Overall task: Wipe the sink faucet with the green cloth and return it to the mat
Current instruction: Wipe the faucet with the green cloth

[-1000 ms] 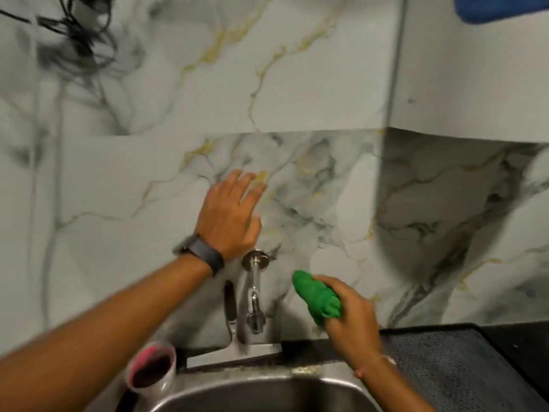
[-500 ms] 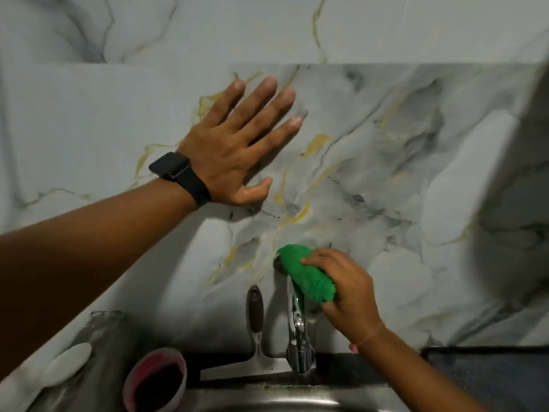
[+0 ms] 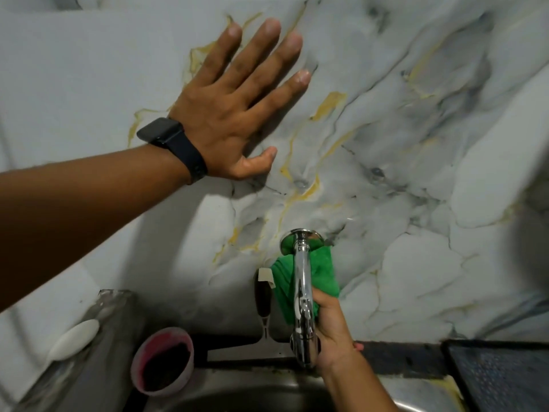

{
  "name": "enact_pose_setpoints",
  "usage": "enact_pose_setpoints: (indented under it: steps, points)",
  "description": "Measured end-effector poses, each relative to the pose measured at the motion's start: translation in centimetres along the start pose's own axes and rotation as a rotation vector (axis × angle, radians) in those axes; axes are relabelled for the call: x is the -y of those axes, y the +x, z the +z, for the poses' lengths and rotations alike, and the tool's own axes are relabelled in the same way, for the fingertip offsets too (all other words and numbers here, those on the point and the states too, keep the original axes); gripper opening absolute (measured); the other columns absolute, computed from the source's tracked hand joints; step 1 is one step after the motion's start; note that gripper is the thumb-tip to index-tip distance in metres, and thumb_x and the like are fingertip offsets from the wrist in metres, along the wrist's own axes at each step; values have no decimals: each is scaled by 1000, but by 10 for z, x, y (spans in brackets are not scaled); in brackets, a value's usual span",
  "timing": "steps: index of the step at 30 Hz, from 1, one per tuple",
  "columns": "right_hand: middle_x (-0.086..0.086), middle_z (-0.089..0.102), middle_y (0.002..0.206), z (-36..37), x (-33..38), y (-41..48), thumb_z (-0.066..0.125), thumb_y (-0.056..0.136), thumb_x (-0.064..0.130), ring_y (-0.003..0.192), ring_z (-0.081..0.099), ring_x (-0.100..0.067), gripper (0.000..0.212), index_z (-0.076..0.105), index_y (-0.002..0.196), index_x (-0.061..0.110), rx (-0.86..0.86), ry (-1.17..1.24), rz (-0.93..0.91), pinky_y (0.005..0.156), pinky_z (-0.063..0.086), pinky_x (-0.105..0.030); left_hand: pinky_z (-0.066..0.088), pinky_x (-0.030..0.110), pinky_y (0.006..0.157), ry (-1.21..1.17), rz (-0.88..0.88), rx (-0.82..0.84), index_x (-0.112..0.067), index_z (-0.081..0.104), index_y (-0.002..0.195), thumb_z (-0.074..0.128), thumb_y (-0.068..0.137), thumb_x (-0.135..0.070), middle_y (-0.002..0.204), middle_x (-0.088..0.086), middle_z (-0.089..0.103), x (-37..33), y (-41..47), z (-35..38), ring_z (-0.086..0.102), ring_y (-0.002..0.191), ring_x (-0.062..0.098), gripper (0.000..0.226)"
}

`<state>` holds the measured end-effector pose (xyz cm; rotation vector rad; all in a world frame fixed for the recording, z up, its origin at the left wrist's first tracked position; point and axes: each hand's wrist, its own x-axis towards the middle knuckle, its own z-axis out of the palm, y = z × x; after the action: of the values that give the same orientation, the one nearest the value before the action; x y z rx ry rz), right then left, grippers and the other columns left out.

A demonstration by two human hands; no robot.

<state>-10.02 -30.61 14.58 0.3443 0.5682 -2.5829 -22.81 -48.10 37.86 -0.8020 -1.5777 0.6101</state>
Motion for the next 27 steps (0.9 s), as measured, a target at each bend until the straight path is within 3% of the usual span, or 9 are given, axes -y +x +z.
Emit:
enact_pose_setpoints:
  steps: [2, 4, 7, 9, 11, 15, 19, 23, 27]
  points:
    - [-21, 62, 133, -2, -1, -2, 61, 83, 9, 116, 62, -36, 46, 61, 129, 5, -27, -63, -101, 107, 44, -52, 19, 61, 122, 0, -2, 3, -14, 24, 161, 37, 88, -65, 163, 23, 31, 1, 0, 0, 29, 149, 46, 90]
    - [-18, 74, 113, -1, 9, -11, 67, 80, 1, 106, 69, -37, 37, 69, 116, 11, -137, -289, -391, 95, 55, -50, 19, 62, 121, 3, -5, 8, -14, 24, 161, 37, 88, -65, 163, 22, 31, 1, 0, 1, 29, 150, 46, 90]
    - [-4, 77, 84, 18, 45, -37, 78, 71, -4, 81, 73, -23, 39, 72, 95, 25, -307, -1110, -916, 63, 60, -24, 19, 61, 122, -10, -9, 5, -15, 22, 162, 36, 89, -65, 164, 21, 30, 0, -1, 2, 28, 150, 45, 89]
    - [2, 76, 81, 46, 65, -49, 78, 69, 6, 73, 70, -19, 36, 72, 97, 28, -343, -1796, -1068, 58, 55, -28, 18, 61, 122, -20, -17, 2, -16, 21, 162, 35, 89, -64, 164, 20, 29, 0, -1, 0, 27, 151, 44, 89]
    - [0, 73, 80, 83, 68, -53, 68, 66, 16, 73, 67, -27, 28, 69, 92, 26, -352, -2378, -1083, 54, 45, -31, 18, 61, 123, -31, -22, 3, -15, 22, 161, 34, 90, -62, 164, 20, 30, 0, -1, -3, 28, 151, 44, 87]
    - [-7, 60, 74, 141, 35, -34, 67, 72, 24, 77, 64, -31, 15, 55, 74, 16, -79, -3009, -868, 56, 40, -34, 15, 58, 124, -56, -18, -9, -13, 26, 160, 34, 90, -61, 163, 21, 32, -1, 2, -5, 28, 151, 42, 85]
    - [-17, 69, 107, 145, -12, -4, 48, 93, 12, 96, 65, -40, 25, 68, 108, 6, 14, -3550, -683, 64, 54, -47, 14, 57, 125, -68, -21, -6, -14, 25, 161, 36, 90, -60, 165, 19, 29, -2, 0, -4, 25, 153, 40, 85]
    - [-15, 68, 99, 138, -9, -2, 55, 89, 14, 94, 64, -37, 23, 69, 105, 6, 48, -3413, -737, 64, 54, -45, 14, 57, 125, -67, -21, -7, -15, 22, 162, 36, 89, -61, 166, 17, 27, -2, -2, -1, 23, 154, 39, 87]
    - [-6, 67, 88, 106, 29, -30, 65, 63, 14, 83, 61, -29, 31, 68, 94, 17, -305, -2459, -1104, 59, 37, -29, 16, 57, 125, -81, -19, -11, -15, 23, 161, 35, 90, -60, 166, 17, 28, -2, -2, 0, 24, 153, 39, 86]
